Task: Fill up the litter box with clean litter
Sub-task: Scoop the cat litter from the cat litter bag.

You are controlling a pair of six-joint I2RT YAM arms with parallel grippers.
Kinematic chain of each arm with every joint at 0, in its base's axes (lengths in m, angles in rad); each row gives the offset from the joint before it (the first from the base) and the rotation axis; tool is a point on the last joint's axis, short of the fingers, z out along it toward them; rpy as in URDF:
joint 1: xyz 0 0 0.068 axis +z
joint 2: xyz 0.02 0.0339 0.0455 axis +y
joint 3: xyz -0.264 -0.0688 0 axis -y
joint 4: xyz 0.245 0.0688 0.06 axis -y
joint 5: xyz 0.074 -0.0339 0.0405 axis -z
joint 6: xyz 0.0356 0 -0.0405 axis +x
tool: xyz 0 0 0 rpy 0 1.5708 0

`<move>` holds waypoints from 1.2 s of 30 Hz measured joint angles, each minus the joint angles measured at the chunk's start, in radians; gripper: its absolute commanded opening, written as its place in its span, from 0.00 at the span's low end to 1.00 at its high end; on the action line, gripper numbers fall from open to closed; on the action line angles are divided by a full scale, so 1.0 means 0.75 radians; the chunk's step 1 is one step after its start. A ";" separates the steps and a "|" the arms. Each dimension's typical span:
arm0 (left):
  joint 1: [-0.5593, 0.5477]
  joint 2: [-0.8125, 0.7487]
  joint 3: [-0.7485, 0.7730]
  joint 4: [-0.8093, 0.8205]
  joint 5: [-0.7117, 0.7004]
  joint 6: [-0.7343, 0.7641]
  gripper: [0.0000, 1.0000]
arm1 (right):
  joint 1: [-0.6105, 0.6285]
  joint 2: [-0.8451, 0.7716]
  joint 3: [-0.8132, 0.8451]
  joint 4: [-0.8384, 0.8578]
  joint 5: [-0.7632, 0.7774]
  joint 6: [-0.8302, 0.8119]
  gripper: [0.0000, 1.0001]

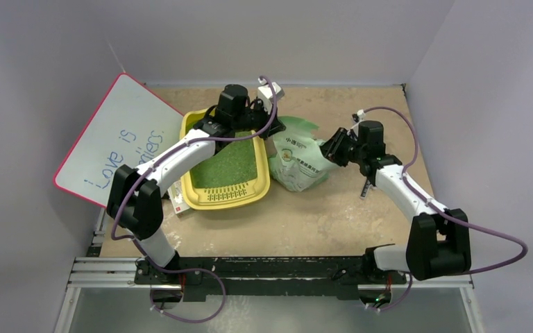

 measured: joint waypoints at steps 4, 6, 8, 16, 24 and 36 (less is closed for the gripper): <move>-0.001 0.002 0.002 0.000 0.003 0.000 0.00 | -0.027 0.003 -0.053 0.090 -0.061 0.054 0.00; -0.002 0.003 0.002 0.000 0.005 0.000 0.00 | -0.036 0.002 -0.074 0.125 -0.083 0.075 0.00; -0.002 0.003 0.002 0.000 0.008 0.000 0.00 | -0.050 0.001 -0.097 0.157 -0.105 0.099 0.00; -0.004 0.019 0.002 -0.006 0.016 -0.001 0.00 | -0.123 -0.057 -0.209 0.293 -0.258 0.253 0.00; -0.001 0.023 0.002 -0.019 0.004 0.000 0.00 | -0.211 -0.154 -0.265 0.343 -0.386 0.365 0.00; 0.000 0.023 0.002 -0.019 -0.003 -0.001 0.00 | -0.463 -0.253 -0.346 0.356 -0.572 0.452 0.00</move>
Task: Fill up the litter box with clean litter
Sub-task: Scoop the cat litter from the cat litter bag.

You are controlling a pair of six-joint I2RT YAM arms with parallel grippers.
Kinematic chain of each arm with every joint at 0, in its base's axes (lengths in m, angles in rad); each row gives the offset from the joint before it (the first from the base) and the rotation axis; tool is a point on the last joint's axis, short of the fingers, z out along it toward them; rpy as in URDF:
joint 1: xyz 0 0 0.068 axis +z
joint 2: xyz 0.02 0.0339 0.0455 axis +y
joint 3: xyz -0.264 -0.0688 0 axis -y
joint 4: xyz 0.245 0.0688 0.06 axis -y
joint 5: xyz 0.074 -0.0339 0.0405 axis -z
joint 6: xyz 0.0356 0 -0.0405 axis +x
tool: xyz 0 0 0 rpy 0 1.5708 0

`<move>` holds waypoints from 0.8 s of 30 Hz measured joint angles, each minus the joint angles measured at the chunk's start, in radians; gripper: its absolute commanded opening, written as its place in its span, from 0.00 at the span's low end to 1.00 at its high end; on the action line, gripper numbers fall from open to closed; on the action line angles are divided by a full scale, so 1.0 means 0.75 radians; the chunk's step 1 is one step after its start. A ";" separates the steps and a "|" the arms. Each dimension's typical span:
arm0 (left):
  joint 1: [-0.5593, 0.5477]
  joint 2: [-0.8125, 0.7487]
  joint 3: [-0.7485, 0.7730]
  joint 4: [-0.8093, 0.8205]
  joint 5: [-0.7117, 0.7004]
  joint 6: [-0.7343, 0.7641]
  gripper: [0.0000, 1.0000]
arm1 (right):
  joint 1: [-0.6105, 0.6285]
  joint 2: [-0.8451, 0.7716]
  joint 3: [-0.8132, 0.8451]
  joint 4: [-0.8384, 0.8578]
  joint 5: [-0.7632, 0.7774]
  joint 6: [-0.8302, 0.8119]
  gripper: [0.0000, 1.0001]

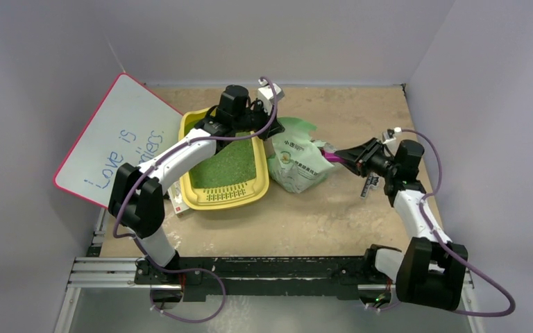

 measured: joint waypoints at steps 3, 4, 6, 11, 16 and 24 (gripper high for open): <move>0.000 0.000 0.000 0.001 -0.004 0.000 0.00 | -0.068 -0.026 -0.001 -0.004 -0.057 0.000 0.00; 0.000 0.000 0.001 0.001 -0.005 0.000 0.00 | -0.100 -0.034 -0.002 -0.003 -0.085 0.001 0.00; 0.000 0.000 0.002 0.001 -0.005 0.001 0.00 | -0.148 -0.043 -0.005 -0.001 -0.130 0.009 0.00; 0.000 0.000 0.005 0.001 -0.007 0.001 0.00 | -0.255 -0.070 -0.013 -0.042 -0.222 -0.010 0.00; 0.000 0.000 0.005 0.001 -0.008 0.000 0.00 | -0.244 -0.070 -0.013 -0.058 -0.241 -0.025 0.00; 0.000 0.004 0.018 -0.001 -0.003 -0.011 0.00 | -0.291 -0.124 -0.010 -0.133 -0.270 -0.066 0.00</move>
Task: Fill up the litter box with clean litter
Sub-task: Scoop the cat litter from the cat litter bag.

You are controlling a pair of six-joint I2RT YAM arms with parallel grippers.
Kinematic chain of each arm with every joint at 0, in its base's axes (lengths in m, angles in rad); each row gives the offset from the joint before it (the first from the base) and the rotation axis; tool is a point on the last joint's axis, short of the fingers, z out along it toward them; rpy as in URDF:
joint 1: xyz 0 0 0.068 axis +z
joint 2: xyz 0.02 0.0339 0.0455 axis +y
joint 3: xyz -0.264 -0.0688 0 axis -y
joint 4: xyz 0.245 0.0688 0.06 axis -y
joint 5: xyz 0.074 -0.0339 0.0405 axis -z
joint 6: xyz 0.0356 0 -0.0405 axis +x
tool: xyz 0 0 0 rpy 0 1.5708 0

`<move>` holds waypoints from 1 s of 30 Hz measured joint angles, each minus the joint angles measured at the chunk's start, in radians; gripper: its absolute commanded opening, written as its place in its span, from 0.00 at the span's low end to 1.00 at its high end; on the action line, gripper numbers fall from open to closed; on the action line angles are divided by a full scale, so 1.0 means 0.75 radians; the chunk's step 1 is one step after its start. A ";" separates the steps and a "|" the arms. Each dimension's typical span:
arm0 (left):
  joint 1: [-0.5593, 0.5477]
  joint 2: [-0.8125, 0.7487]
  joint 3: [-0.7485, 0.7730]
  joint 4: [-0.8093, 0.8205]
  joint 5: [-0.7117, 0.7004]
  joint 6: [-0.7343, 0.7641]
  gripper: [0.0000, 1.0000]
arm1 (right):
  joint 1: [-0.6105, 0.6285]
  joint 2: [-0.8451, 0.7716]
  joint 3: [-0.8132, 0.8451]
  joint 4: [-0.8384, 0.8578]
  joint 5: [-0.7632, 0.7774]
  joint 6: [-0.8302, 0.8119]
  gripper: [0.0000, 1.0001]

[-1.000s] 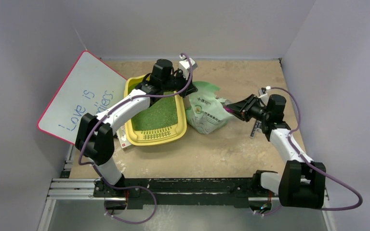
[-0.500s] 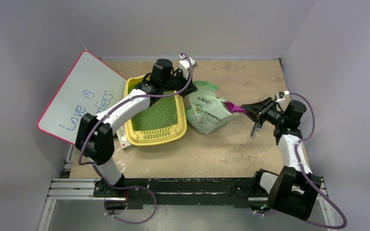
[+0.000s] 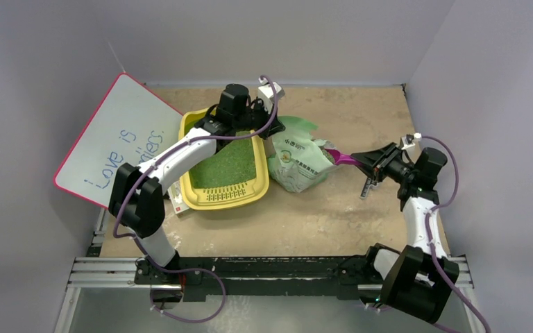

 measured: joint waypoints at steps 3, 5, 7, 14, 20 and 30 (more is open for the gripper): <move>0.000 0.000 0.001 -0.003 0.000 0.001 0.00 | -0.041 -0.008 -0.010 0.042 -0.021 0.011 0.00; 0.000 0.000 0.001 -0.002 0.001 0.001 0.00 | -0.035 -0.005 -0.038 0.125 -0.025 0.057 0.00; 0.000 0.000 0.001 0.000 0.002 0.000 0.00 | -0.018 -0.001 -0.056 0.170 -0.042 0.101 0.00; 0.000 0.000 0.001 -0.005 0.010 0.002 0.00 | -0.060 -0.010 -0.057 0.164 -0.067 0.109 0.00; 0.000 0.000 0.001 -0.009 0.012 0.001 0.00 | -0.063 -0.021 -0.043 0.052 -0.051 0.023 0.00; 0.000 0.000 0.001 -0.001 0.011 0.001 0.00 | -0.017 -0.034 0.152 -0.216 0.058 -0.201 0.00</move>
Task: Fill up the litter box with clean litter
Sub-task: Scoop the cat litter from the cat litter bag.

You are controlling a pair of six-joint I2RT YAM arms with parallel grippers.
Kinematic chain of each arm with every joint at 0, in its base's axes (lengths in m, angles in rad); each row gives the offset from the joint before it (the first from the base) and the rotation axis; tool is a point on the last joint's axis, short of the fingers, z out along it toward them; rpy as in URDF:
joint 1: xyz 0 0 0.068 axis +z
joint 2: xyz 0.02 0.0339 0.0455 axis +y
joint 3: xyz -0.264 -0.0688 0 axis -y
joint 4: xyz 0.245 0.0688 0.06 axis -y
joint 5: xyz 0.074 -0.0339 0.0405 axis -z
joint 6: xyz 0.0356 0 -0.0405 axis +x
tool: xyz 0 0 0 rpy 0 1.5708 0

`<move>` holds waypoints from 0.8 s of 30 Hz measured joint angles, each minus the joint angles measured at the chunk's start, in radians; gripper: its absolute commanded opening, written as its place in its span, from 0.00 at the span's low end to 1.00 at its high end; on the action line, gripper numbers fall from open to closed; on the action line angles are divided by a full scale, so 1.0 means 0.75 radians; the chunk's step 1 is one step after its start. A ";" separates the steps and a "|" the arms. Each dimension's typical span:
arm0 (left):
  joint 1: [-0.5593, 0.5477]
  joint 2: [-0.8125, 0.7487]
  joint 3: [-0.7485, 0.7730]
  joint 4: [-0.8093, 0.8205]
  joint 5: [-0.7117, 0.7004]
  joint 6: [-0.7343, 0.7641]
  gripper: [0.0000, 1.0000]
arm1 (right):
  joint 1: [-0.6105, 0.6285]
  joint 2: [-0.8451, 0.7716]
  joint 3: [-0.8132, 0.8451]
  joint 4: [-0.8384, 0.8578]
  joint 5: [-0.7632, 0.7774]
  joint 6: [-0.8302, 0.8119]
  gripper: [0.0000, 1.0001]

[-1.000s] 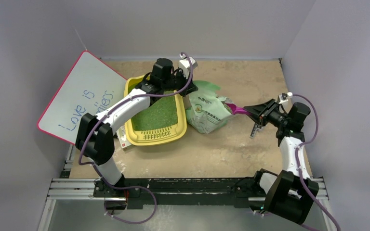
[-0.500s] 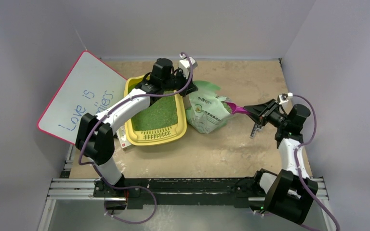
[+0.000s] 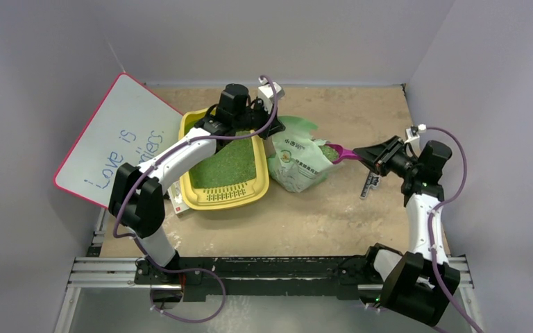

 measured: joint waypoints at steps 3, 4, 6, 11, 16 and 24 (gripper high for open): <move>0.000 0.000 0.000 -0.001 0.001 0.000 0.00 | 0.026 0.002 -0.019 0.038 0.001 0.032 0.00; 0.000 0.000 0.000 -0.003 0.000 0.000 0.00 | 0.027 0.002 -0.019 0.025 -0.005 0.031 0.00; 0.000 0.000 0.000 -0.006 0.000 0.001 0.00 | 0.025 0.002 -0.027 0.030 -0.027 0.039 0.00; 0.000 0.000 0.000 -0.010 -0.002 0.002 0.00 | -0.001 0.002 -0.010 -0.092 0.007 -0.058 0.00; 0.000 0.000 0.000 -0.006 -0.001 0.001 0.00 | 0.054 0.016 0.009 -0.069 0.009 -0.069 0.00; 0.001 0.000 -0.001 -0.002 0.000 0.001 0.00 | 0.021 0.019 0.009 -0.066 -0.002 -0.059 0.00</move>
